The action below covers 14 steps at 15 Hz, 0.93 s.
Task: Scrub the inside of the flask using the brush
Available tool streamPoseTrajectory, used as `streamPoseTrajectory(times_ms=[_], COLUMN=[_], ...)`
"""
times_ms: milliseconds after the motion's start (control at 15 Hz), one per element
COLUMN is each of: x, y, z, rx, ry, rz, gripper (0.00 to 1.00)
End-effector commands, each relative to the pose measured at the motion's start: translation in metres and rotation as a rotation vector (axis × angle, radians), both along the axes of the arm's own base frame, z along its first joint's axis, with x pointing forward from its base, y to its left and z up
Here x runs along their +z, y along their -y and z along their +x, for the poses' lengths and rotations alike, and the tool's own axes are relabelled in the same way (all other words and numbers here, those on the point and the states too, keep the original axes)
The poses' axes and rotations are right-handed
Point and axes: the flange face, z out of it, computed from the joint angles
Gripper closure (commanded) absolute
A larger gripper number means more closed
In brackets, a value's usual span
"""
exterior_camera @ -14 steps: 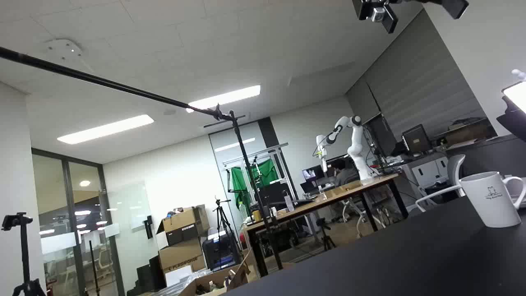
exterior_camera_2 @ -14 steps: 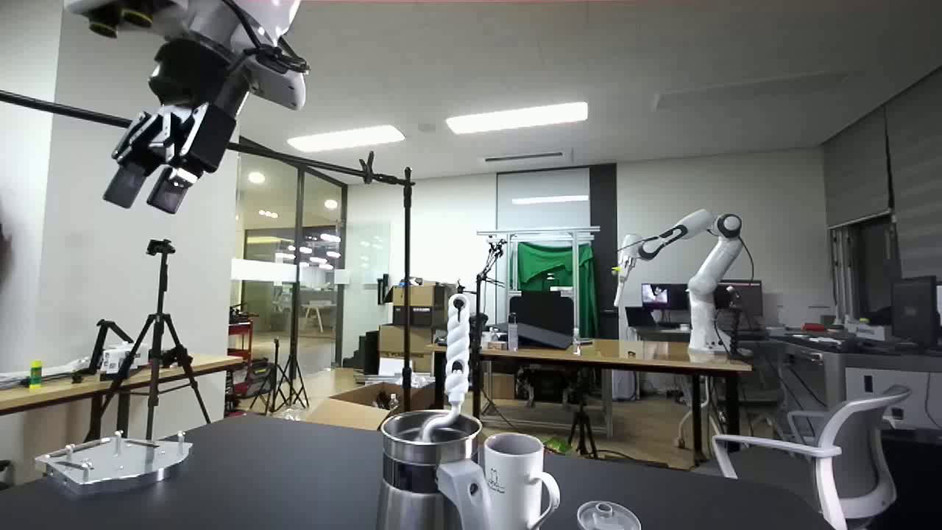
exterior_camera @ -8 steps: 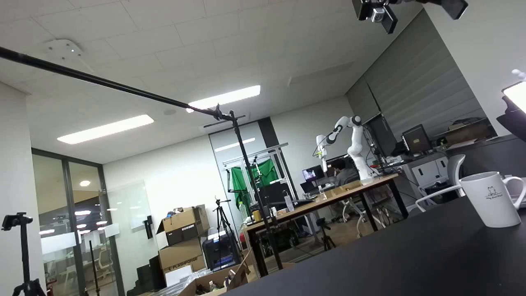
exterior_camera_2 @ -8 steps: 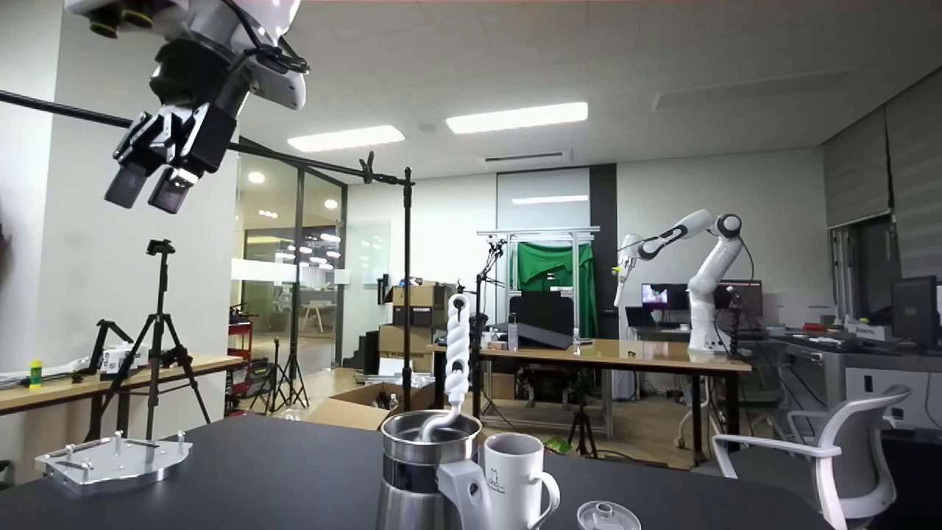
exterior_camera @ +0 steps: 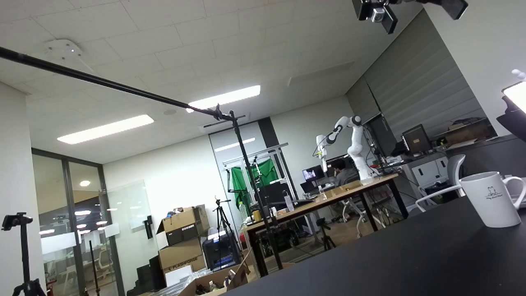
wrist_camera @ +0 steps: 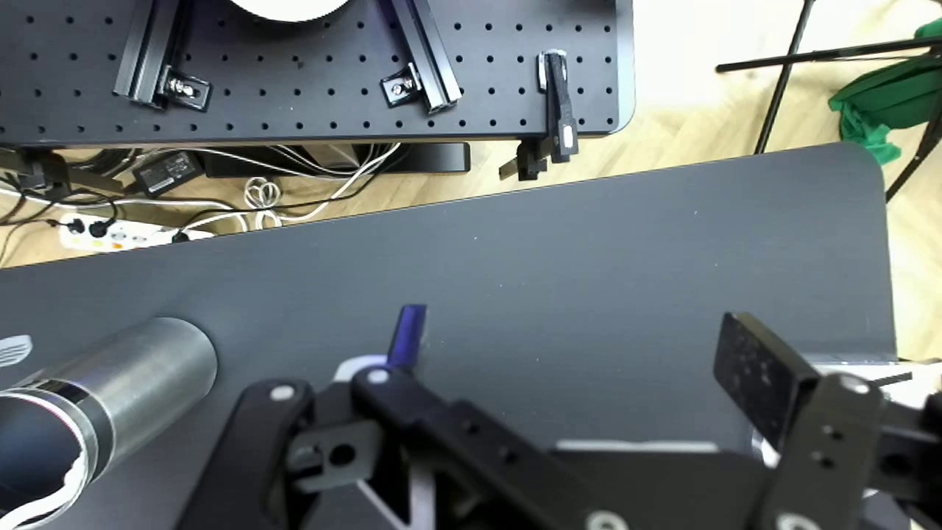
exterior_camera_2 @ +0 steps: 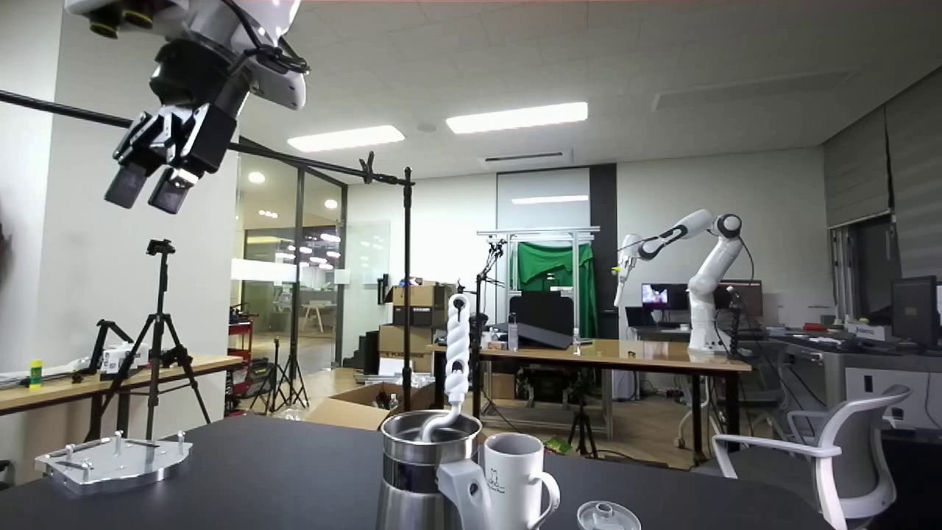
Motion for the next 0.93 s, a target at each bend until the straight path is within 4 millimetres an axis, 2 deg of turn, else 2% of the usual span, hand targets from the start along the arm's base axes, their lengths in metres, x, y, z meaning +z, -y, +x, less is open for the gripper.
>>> streamPoseTrajectory(times_ms=[0, 133, 600, 867], x=[0.005, 0.011, 0.037, 0.035], y=[0.012, 0.036, 0.137, 0.173], z=[0.008, 0.021, 0.068, 0.093], rx=[-0.013, 0.018, -0.338, -0.493], ry=[0.004, -0.022, 0.071, 0.152], rz=[-0.019, -0.054, -0.156, -0.249], gripper=[0.00, 0.00, 0.00, 0.00])
